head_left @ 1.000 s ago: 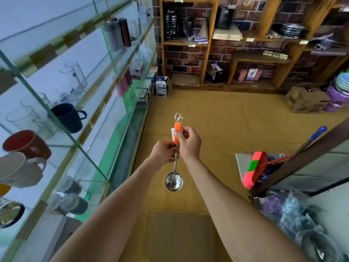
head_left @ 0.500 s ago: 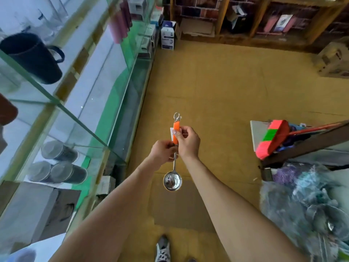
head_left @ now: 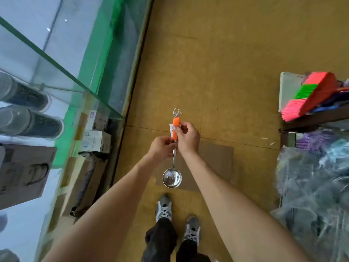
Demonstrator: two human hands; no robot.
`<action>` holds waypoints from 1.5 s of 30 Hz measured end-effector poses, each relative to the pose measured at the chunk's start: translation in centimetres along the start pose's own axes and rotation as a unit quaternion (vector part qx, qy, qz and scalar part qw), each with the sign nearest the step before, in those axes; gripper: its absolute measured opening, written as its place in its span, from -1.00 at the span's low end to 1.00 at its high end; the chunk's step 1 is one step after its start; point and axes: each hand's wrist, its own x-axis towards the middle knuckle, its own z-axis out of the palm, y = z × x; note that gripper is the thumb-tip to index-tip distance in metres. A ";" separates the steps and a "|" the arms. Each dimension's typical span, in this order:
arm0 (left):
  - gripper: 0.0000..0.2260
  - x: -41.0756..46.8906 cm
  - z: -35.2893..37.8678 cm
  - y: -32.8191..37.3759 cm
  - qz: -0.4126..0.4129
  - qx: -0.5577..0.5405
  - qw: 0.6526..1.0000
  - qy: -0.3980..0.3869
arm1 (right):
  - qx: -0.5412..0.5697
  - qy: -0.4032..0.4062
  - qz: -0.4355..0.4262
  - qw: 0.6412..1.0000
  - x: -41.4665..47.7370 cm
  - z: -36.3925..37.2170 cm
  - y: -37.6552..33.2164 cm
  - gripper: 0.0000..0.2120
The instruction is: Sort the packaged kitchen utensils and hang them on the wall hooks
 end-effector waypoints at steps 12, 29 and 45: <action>-0.88 7.4 2.6 -11.2 -0.047 0.011 0.996 0.073 | -0.022 -0.020 0.054 0.998 2.4 5.1 13.0 -0.86; -0.84 15.2 6.4 -20.9 -0.108 0.001 0.992 0.071 | -0.027 -0.021 0.130 0.991 5.3 8.0 25.2 -0.85; -0.86 19.4 7.0 -25.0 -0.131 0.036 0.986 0.100 | -0.026 -0.056 0.190 0.980 7.4 9.7 30.7 -0.70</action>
